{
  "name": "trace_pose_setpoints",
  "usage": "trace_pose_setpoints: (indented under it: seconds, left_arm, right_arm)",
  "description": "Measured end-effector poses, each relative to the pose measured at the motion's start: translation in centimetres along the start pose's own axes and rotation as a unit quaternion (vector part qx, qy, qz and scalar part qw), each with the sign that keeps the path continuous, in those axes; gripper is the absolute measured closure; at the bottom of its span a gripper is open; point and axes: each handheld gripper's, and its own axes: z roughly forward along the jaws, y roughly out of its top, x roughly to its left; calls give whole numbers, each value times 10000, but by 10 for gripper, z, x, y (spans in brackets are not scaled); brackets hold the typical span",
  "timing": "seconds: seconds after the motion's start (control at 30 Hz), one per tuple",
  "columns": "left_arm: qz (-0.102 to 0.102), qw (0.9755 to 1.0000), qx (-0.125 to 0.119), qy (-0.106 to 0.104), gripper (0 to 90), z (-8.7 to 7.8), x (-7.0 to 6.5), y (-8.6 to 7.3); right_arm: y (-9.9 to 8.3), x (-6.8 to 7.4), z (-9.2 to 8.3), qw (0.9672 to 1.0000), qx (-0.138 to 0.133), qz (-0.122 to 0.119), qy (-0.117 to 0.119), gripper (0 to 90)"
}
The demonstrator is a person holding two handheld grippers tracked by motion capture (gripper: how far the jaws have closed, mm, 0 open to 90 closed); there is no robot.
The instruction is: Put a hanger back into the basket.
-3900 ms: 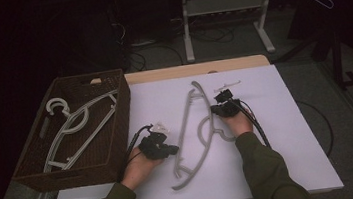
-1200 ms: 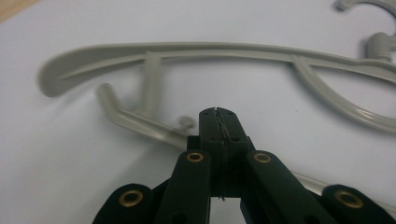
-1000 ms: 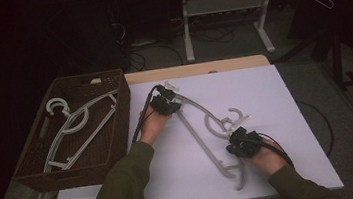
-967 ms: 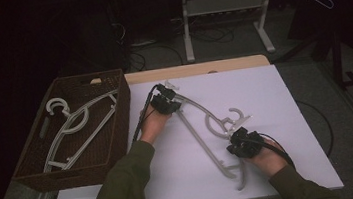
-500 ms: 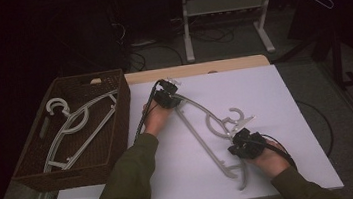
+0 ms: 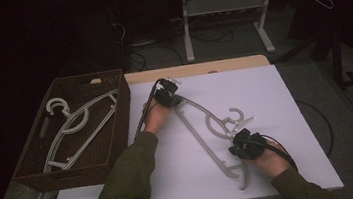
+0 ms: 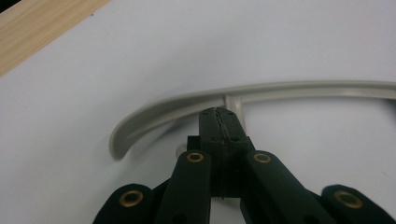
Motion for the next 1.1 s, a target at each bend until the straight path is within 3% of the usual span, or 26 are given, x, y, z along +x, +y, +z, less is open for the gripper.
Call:
trace_pose_setpoints:
  seconds: [0.07, 0.3, 0.63, 0.87, 0.9, 0.97, 1.1]
  left_arm:
    - [13, 10000, 88, 36, 900, 7, -1, 2]
    - [-14, 9996, 284, 10, 900, -2, -1, -3]
    - [-441, 9986, 190, -202, 900, -33, -9, -41]
    - [-439, 9983, 203, -332, 900, -56, -20, -69]
    - [-350, 9985, 256, -337, 900, -60, -22, -73]
    - [-421, 9982, 202, -381, 900, -66, -27, -80]
    - [-340, 9980, 232, -480, 900, -77, -35, -92]
  right_arm:
    - [-1, -1, 0, 10000, -8, 1, 29, 898]
    - [-2, -3, -2, 10000, 0, 64, 49, 898]
    - [-2, -8, -2, 9998, 68, 75, -190, 898]
    - [1, -16, 0, 9989, 88, 109, -451, 898]
    - [1, -18, 0, 9990, 86, 135, -429, 898]
    - [2, -19, 1, 9988, 81, 164, -452, 898]
    - [7, -25, 4, 9983, 64, 108, -569, 898]
